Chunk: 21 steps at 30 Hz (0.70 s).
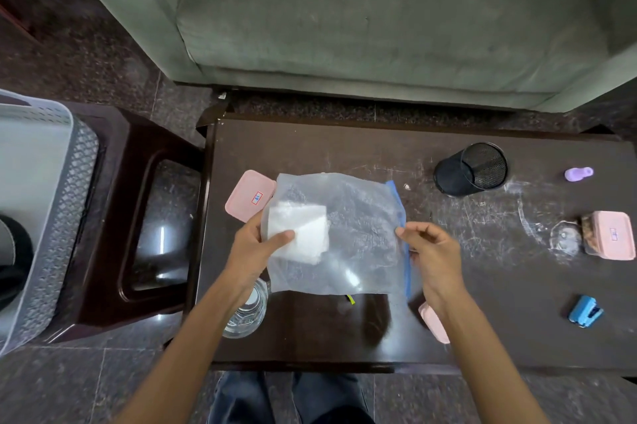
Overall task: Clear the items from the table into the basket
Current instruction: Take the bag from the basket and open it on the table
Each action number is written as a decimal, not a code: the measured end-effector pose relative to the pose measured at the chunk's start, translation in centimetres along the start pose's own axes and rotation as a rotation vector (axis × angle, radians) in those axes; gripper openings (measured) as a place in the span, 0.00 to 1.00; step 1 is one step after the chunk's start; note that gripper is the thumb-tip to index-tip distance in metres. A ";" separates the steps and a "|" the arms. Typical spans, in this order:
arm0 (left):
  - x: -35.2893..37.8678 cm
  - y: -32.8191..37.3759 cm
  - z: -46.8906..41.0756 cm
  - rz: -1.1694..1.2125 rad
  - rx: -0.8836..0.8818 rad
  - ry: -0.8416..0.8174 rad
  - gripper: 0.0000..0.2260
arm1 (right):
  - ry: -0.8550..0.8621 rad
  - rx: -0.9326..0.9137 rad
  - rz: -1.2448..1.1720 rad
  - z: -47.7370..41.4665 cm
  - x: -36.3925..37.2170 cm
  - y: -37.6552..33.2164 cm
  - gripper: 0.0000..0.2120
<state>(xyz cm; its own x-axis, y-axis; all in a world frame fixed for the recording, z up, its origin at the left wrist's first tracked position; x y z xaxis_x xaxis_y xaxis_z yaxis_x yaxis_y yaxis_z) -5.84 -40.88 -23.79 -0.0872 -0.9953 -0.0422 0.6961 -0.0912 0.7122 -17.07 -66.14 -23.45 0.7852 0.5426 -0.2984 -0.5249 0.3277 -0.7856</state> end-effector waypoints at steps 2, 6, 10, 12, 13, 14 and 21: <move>0.1 -0.1 -0.1 0.006 -0.010 -0.013 0.15 | 0.046 -0.148 0.061 0.5 0.1 -1.2 0.09; 0.7 -0.1 -0.3 -0.017 0.054 -0.007 0.17 | -0.030 -0.235 0.023 1.7 0.2 -3.3 0.13; 1.7 -0.4 -0.1 -0.249 0.132 0.109 0.32 | -0.230 -0.135 -0.034 3.6 0.1 -4.9 0.11; 2.1 -0.3 0.8 -0.470 0.277 0.218 0.32 | -0.292 -0.128 0.027 4.6 0.6 -5.2 0.11; 2.5 0.0 1.7 -0.511 0.372 0.242 0.29 | -0.312 -0.125 0.066 5.0 0.9 -5.3 0.11; 3.2 0.1 2.6 -0.493 0.432 0.223 0.24 | -0.327 -0.120 0.103 5.4 1.2 -5.3 0.11; 8.1 0.0 7.4 -0.424 0.376 -0.068 0.22 | -0.475 -0.152 0.268 8.6 2.9 -6.8 0.08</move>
<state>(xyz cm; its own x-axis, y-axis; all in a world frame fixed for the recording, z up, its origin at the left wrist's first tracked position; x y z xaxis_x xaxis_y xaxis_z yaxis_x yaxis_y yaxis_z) -11.86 -48.67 -18.94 -0.3578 -0.8687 -0.3424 0.2896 -0.4518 0.8438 -14.04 -60.11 -14.31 0.3783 0.8916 -0.2489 -0.6050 0.0346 -0.7954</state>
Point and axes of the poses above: each hand's wrist, its own z-axis away from the middle knuckle, its own x-axis out of the palm, y = z × x, the point moved 4 cm from there along -z, towards the middle knuckle, and after that the axes turned 12 degrees about y, right-handed, at the moved point
